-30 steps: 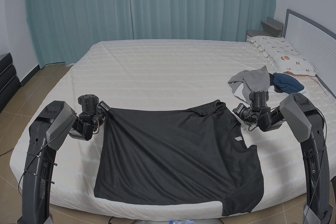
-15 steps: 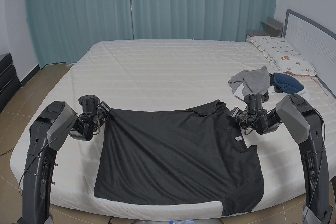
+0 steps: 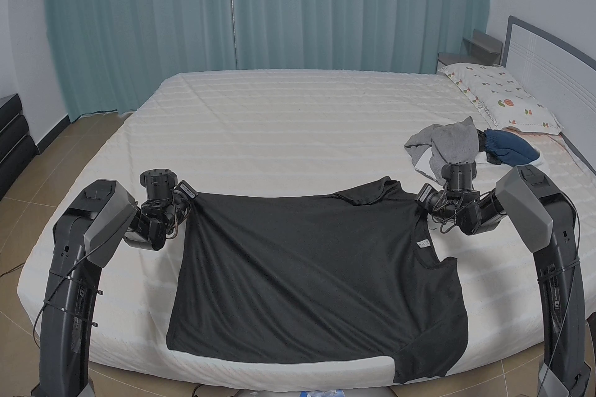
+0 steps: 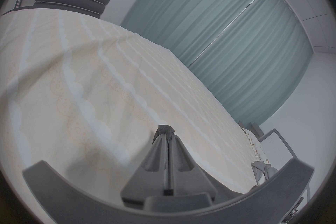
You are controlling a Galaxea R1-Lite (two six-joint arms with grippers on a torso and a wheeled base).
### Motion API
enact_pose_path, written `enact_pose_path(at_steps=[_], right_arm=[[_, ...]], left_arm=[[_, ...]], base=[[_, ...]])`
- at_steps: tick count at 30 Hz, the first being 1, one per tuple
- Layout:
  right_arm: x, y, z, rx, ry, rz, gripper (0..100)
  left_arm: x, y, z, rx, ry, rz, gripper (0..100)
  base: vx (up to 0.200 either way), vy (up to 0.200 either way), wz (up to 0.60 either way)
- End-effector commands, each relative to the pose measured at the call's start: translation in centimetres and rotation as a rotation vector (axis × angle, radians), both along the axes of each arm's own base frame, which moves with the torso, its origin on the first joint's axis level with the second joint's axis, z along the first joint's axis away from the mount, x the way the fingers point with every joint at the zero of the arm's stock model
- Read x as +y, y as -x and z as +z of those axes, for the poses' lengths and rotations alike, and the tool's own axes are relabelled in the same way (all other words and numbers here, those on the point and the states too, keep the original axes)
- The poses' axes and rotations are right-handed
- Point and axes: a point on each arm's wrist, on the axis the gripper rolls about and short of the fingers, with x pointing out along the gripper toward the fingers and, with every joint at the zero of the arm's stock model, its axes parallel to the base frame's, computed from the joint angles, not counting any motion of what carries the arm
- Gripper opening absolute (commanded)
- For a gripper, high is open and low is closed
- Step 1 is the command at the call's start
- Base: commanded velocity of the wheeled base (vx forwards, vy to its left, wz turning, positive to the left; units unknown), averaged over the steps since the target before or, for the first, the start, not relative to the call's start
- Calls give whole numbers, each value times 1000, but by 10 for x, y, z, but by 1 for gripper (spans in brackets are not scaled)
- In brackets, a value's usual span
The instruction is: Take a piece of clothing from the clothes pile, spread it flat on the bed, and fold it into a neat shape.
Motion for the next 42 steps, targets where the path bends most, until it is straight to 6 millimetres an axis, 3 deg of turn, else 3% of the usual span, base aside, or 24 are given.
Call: enact_pose_path(at_steps=[1,18,42], right_arm=[[-3,-1,2,-21,0,-6,0],[-4,-14,8,-144,14,-48,0],[-1,-29,-5,-226,76,-84,0]], left_arm=[[-1,0,0,-1,-5,-4,0],[-7,-2,3,-24,-4,-16,0],[-13,-5,-4,-47,-6,-39,0]], base=[[0,0,0],[0,0,0],[0,0,0]])
